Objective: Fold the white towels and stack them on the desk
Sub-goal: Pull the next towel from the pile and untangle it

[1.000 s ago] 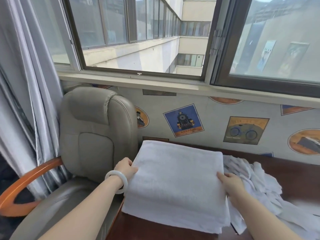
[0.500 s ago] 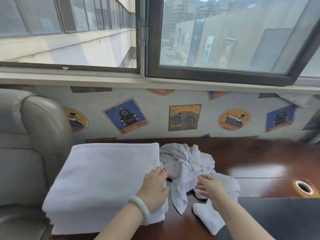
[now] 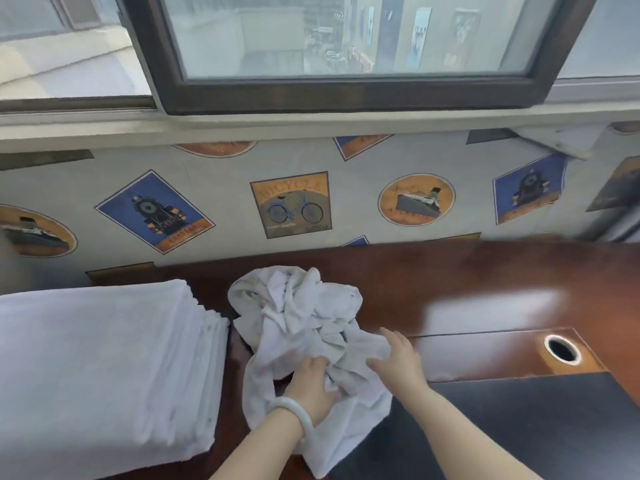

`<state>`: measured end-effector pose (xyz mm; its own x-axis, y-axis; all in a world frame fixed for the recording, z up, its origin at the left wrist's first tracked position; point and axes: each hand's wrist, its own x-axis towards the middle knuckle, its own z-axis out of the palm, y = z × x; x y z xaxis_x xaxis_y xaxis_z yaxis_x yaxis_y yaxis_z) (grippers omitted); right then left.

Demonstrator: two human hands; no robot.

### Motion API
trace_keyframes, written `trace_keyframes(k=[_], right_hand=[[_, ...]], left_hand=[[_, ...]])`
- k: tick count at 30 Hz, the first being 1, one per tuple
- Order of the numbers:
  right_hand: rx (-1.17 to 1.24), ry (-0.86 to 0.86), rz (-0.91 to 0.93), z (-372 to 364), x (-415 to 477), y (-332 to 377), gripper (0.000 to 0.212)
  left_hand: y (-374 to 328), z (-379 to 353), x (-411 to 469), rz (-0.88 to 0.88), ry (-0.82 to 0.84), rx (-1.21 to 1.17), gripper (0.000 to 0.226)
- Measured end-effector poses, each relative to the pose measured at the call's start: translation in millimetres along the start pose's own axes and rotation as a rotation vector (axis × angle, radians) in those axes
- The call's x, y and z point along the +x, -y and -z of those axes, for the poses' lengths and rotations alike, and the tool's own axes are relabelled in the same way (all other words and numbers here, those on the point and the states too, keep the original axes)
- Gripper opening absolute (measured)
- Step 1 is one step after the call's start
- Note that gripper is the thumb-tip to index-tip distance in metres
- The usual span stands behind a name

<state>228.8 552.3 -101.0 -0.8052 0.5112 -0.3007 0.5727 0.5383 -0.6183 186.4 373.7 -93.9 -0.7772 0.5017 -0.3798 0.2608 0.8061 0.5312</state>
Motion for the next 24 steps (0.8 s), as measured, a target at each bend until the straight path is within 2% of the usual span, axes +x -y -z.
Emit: trace_keyframes(k=[3,5,6,8,11,13,14,16,20,24], right_hand=[[-0.177,0.183,0.128,-4.4,15.9,-16.7,0.071],[-0.392,0.255,0.209,-7.3,15.9,-27.5,0.054],[-0.423,0.262,0.232,-7.2,15.5,-34.1,0.040],[-0.264,0.275,0.177,-1.0,12.4,-47.0,0.018],[0.228,0.291,-0.122,23.8,1.5,-73.5,0.033],[0.486,0.273,-0.291,43.8,-9.2,-93.9,0.034],[0.562,0.247,-0.336,54.3,-16.3,-103.2,0.033],[0.679,0.175,-0.370,77.8,-34.6,-113.5,0.030],[0.863,-0.068,-0.334,128.3,-76.0,-122.1,0.015],[1.036,-0.212,-0.227,190.6,-109.8,-129.0,0.022]], left_hand=[[-24.4,-35.1,12.1,0.060,0.075,0.162,0.063],[-26.7,-53.4,9.9,0.152,0.079,0.243,0.070],[-26.0,-57.8,4.4,0.202,0.080,0.253,0.069],[-22.8,-58.7,-10.7,0.248,0.078,0.258,0.056],[-17.4,-49.4,-37.1,0.252,0.007,0.202,0.023],[-16.0,-39.7,-57.8,0.256,-0.082,0.109,0.014],[-17.8,-34.6,-68.1,0.263,-0.124,0.034,0.017],[-23.9,-26.4,-84.4,0.239,-0.194,-0.124,0.022],[-47.7,-16.7,-94.4,0.151,-0.234,-0.300,0.022],[-87.0,-10.1,-90.4,-0.038,-0.334,-0.206,0.032]])
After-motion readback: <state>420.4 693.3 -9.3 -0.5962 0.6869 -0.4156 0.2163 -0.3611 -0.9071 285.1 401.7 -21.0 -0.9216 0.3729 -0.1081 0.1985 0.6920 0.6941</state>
